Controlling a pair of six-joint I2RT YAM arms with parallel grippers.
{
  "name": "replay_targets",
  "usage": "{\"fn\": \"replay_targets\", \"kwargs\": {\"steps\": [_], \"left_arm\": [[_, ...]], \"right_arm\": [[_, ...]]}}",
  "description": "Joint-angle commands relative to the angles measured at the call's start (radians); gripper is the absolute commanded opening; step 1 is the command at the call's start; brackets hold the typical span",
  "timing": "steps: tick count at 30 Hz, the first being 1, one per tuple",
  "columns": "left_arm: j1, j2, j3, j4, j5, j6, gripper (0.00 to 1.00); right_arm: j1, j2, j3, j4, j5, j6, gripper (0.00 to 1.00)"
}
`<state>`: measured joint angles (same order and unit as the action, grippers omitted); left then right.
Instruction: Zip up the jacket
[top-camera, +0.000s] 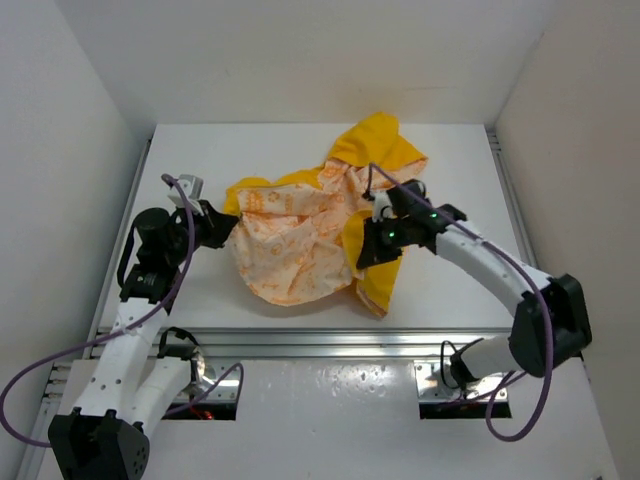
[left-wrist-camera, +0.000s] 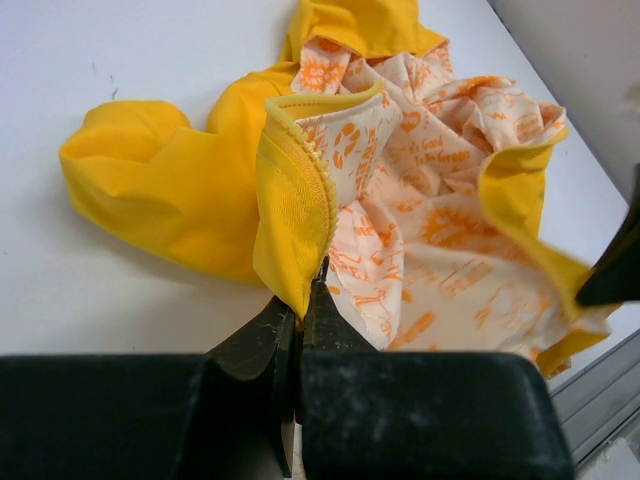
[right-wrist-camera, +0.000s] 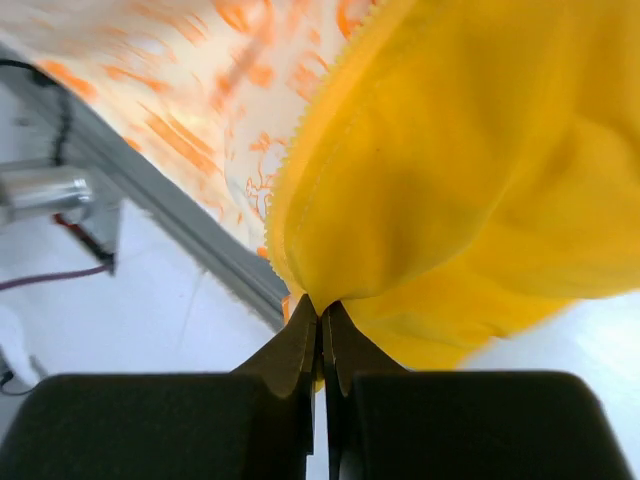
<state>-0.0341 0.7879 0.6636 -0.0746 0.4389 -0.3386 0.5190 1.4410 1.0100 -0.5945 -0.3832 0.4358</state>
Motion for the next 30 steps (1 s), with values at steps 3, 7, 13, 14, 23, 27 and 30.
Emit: {"fn": "replay_targets", "kwargs": {"steps": [3, 7, 13, 14, 23, 27, 30], "left_arm": [[-0.006, -0.012, -0.010, -0.005, -0.044, 0.067, 0.00], [0.017, 0.019, 0.031, -0.037, -0.101, 0.124, 0.00], [0.036, 0.030, 0.083, -0.093, -0.230, 0.194, 0.00], [0.036, 0.030, 0.083, -0.093, -0.244, 0.207, 0.00], [0.036, 0.039, 0.083, -0.102, -0.379, 0.265, 0.00], [0.036, 0.039, 0.093, -0.113, -0.394, 0.274, 0.00], [0.036, 0.030, 0.093, -0.113, -0.330, 0.274, 0.00]], "right_arm": [[-0.199, -0.088, 0.044, -0.128, -0.302, -0.225, 0.00], [-0.336, -0.129, 0.026, -0.172, -0.339, -0.275, 0.00], [-0.617, -0.152, 0.068, -0.287, -0.411, -0.394, 0.00], [-0.641, -0.149, 0.079, -0.316, -0.421, -0.422, 0.00], [-0.927, -0.068, 0.213, -0.373, -0.595, -0.483, 0.00], [-0.988, -0.038, 0.252, -0.343, -0.617, -0.474, 0.00], [-1.007, -0.019, 0.283, -0.337, -0.667, -0.462, 0.00]]}}
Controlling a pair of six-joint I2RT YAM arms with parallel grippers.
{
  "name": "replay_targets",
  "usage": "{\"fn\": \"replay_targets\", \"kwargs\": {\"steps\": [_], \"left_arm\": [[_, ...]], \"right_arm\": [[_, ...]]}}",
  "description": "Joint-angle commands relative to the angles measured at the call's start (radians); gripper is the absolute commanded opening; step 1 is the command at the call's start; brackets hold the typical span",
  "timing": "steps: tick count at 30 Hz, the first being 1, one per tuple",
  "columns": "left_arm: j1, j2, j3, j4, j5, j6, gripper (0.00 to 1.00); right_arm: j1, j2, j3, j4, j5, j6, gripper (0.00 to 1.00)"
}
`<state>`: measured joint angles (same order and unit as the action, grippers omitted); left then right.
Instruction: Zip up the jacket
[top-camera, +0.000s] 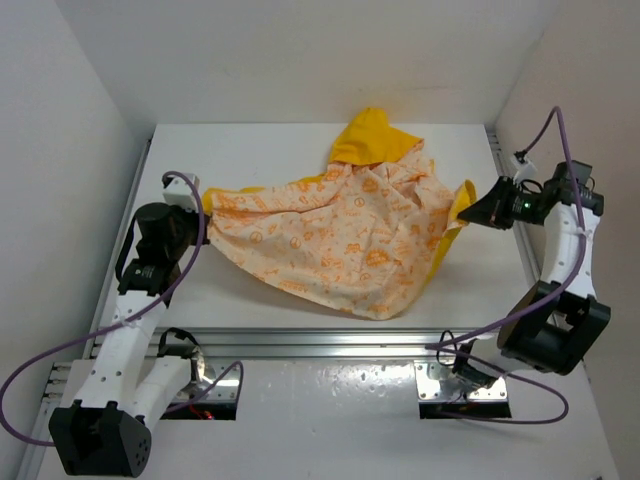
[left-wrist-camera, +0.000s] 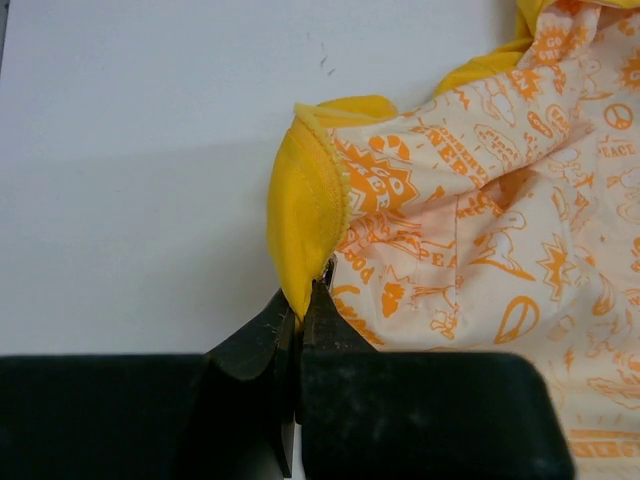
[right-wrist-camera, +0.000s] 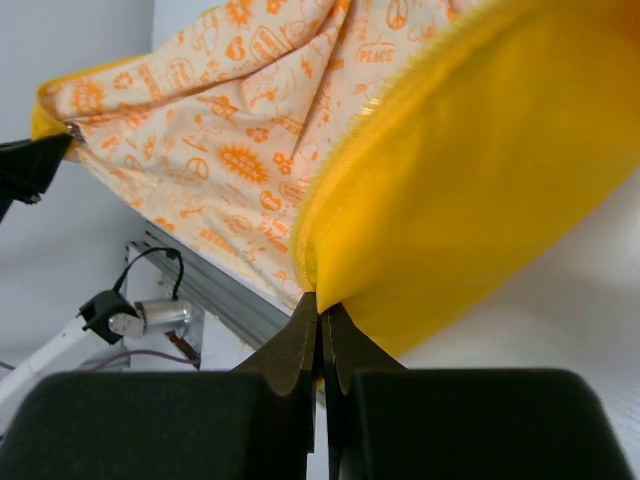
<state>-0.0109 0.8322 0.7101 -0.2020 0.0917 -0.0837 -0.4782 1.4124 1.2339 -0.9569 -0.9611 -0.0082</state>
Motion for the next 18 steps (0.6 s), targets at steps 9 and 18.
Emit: {"fn": "replay_targets", "kwargs": {"steps": [9, 18], "left_arm": [[-0.058, 0.100, 0.169, 0.199, 0.730, -0.272, 0.00], [-0.176, 0.162, 0.157, 0.280, 0.867, -0.407, 0.00]], "right_arm": [[0.384, -0.153, -0.158, 0.648, -0.163, 0.514, 0.00], [0.613, -0.096, -0.172, 1.107, -0.166, 0.816, 0.00]]}}
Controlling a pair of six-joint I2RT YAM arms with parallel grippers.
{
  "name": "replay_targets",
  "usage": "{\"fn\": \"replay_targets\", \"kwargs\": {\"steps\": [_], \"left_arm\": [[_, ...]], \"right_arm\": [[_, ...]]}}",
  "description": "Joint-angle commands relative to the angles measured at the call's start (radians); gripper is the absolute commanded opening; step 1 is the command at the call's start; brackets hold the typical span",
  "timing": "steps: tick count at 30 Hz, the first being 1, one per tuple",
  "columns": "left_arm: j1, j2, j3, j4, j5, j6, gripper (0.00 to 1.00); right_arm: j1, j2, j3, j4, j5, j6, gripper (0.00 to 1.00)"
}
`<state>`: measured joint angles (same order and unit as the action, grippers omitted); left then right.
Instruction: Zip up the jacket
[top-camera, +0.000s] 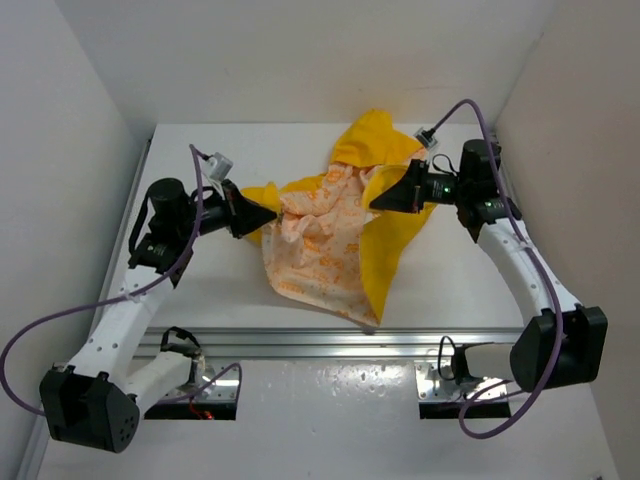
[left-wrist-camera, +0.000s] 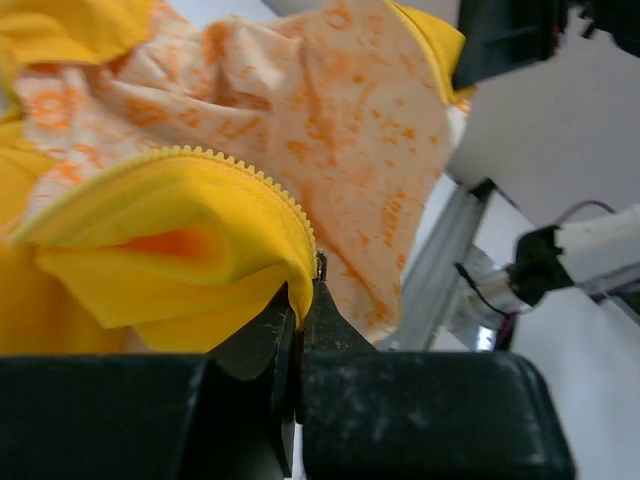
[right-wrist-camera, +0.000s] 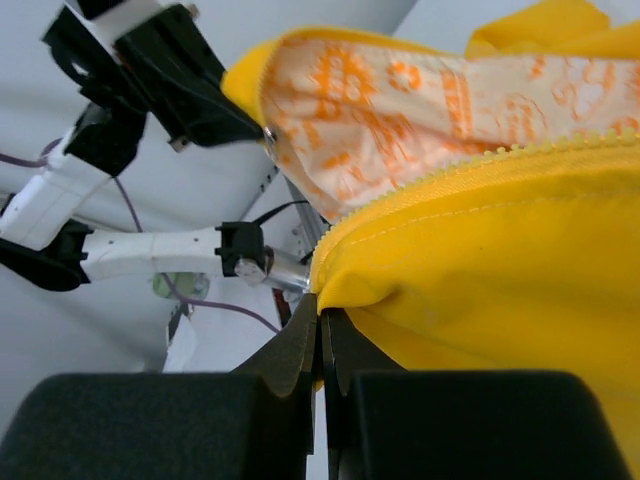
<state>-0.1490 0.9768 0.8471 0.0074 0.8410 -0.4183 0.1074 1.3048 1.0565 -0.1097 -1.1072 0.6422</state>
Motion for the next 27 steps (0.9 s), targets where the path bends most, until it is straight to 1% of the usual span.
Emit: {"fn": "replay_targets", "kwargs": {"steps": [1, 2, 3, 4, 7, 8, 9, 10, 11, 12, 13, 14, 15, 18, 21, 25, 27], "left_arm": [[-0.070, 0.031, 0.020, 0.080, 0.118, -0.082, 0.00], [-0.081, 0.031, 0.020, 0.080, 0.118, -0.105, 0.00], [-0.090, 0.043, 0.020, 0.110, 0.159, -0.126, 0.00], [-0.099, 0.052, 0.009, 0.171, 0.180, -0.182, 0.00], [-0.100, 0.074, 0.000, 0.229, 0.204, -0.259, 0.00], [-0.100, 0.074, 0.000, 0.279, 0.214, -0.320, 0.00], [-0.100, 0.074, -0.022, 0.387, 0.214, -0.364, 0.00], [-0.100, 0.074, -0.038, 0.388, 0.214, -0.419, 0.00], [-0.100, 0.074, -0.055, 0.528, 0.214, -0.475, 0.00], [-0.100, 0.074, -0.071, 0.589, 0.214, -0.570, 0.00], [-0.100, 0.083, -0.094, 0.642, 0.190, -0.611, 0.00], [-0.100, 0.083, -0.103, 0.728, 0.175, -0.650, 0.00], [-0.100, 0.094, -0.112, 0.774, 0.162, -0.734, 0.00], [-0.090, 0.118, -0.123, 0.891, 0.122, -0.848, 0.00], [-0.081, 0.140, -0.123, 0.931, 0.092, -0.892, 0.00], [-0.072, 0.140, -0.134, 0.947, 0.079, -0.915, 0.00], [-0.063, 0.140, -0.134, 0.947, 0.079, -0.915, 0.00]], "right_arm": [[0.046, 0.017, 0.025, 0.265, -0.016, 0.172, 0.00], [0.063, 0.022, 0.034, 0.286, 0.004, 0.189, 0.00], [0.086, 0.028, 0.030, 0.341, 0.004, 0.215, 0.00], [0.097, 0.034, 0.033, 0.360, 0.012, 0.220, 0.00], [0.150, 0.043, 0.036, 0.377, 0.043, 0.237, 0.00], [0.178, 0.045, 0.036, 0.387, 0.052, 0.243, 0.00], [0.187, 0.045, 0.030, 0.389, 0.056, 0.244, 0.00], [0.195, 0.042, 0.023, 0.390, 0.070, 0.247, 0.00], [0.204, 0.040, 0.005, 0.415, 0.081, 0.255, 0.00], [0.202, 0.036, -0.009, 0.444, 0.093, 0.296, 0.00], [0.204, 0.027, -0.035, 0.477, 0.127, 0.339, 0.00], [0.207, 0.027, -0.042, 0.517, 0.135, 0.347, 0.00], [0.216, 0.028, -0.036, 0.512, 0.135, 0.340, 0.00], [0.256, 0.040, 0.003, 0.482, 0.152, 0.307, 0.00], [0.278, 0.051, 0.016, 0.485, 0.170, 0.307, 0.00], [0.288, 0.068, 0.013, 0.574, 0.181, 0.378, 0.00], [0.296, 0.076, 0.020, 0.590, 0.185, 0.396, 0.00]]}}
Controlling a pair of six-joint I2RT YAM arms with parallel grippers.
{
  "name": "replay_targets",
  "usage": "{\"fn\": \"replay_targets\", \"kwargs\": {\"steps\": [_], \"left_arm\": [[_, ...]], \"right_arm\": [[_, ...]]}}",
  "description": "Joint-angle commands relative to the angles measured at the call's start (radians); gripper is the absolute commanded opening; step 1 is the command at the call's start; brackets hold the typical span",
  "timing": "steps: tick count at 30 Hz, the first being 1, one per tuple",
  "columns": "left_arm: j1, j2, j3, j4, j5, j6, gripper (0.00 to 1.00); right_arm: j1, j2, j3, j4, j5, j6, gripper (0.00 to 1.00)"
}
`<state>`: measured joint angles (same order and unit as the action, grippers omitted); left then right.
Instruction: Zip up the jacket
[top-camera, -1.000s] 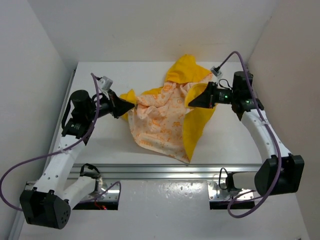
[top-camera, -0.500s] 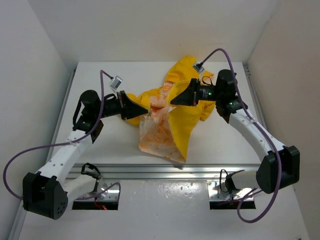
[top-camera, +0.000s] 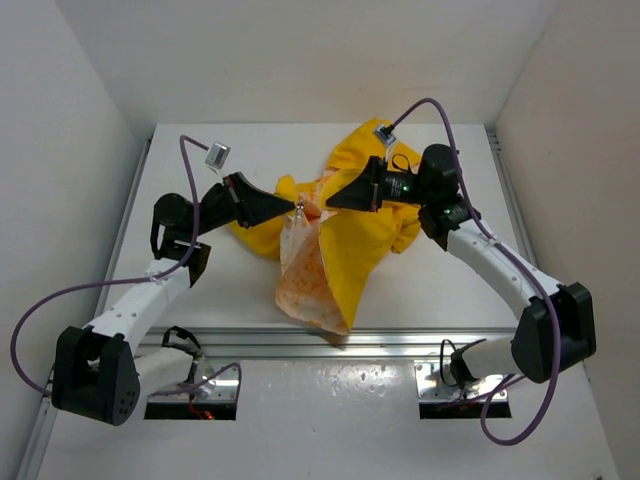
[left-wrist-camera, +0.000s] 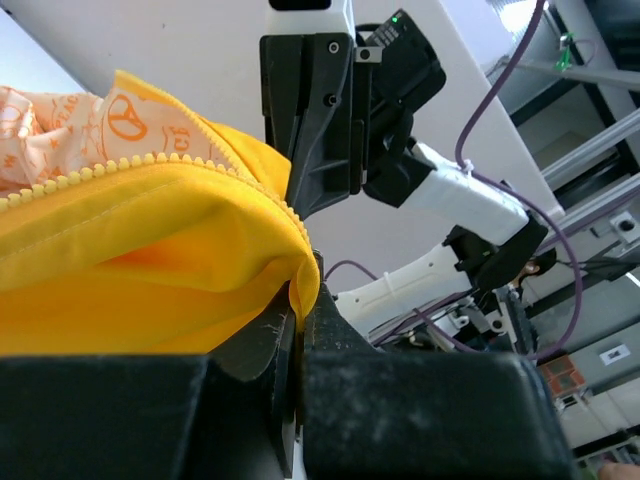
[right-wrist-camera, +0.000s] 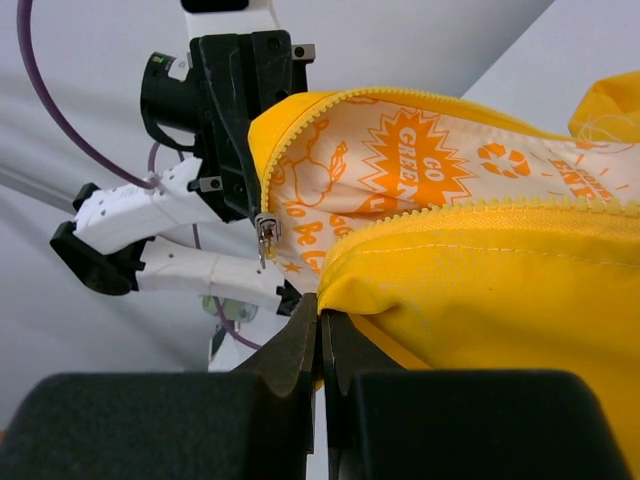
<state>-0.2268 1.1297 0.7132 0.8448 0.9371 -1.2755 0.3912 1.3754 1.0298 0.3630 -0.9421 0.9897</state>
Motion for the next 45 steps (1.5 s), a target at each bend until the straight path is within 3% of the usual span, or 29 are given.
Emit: {"fn": "replay_targets", "kwargs": {"steps": [1, 17, 45], "left_arm": [[0.015, -0.013, 0.000, 0.109, -0.026, -0.067, 0.00], [0.034, 0.016, 0.000, 0.137, -0.044, -0.136, 0.00], [0.043, 0.025, -0.020, 0.162, -0.044, -0.197, 0.00]], "right_arm": [[0.017, 0.007, 0.049, 0.129, 0.019, 0.055, 0.00], [0.052, 0.037, 0.032, 0.304, 0.052, 0.150, 0.00], [0.074, 0.099, 0.098, 0.373, 0.078, 0.210, 0.00]]}}
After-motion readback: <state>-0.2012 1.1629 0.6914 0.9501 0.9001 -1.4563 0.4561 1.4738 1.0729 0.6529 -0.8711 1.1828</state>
